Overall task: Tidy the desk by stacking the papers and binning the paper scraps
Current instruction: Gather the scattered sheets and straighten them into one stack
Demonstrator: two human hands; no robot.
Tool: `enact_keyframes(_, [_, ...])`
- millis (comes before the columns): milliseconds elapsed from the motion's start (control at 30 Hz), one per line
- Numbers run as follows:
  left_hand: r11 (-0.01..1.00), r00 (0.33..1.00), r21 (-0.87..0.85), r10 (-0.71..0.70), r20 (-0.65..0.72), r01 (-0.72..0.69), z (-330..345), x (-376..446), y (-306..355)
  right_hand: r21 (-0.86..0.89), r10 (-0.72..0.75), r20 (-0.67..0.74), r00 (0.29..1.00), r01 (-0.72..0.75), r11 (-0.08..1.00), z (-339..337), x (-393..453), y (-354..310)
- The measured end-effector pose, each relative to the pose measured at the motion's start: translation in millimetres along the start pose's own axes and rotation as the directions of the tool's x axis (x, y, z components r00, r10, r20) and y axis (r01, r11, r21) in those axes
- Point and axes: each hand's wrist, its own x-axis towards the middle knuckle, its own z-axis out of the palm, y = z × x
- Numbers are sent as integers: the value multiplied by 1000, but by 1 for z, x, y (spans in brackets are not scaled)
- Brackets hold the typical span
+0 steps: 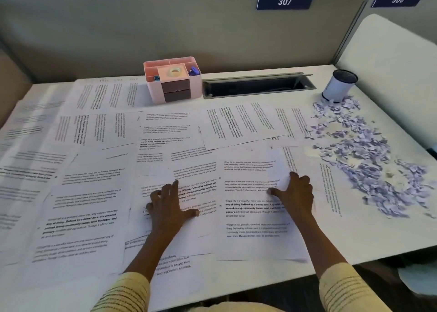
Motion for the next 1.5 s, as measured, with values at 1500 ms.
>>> enact_keyframes(1500, [91, 962, -963, 81, 261, 254, -51, 27, -16, 932, -239, -7, 971, 94, 351, -34, -78, -55])
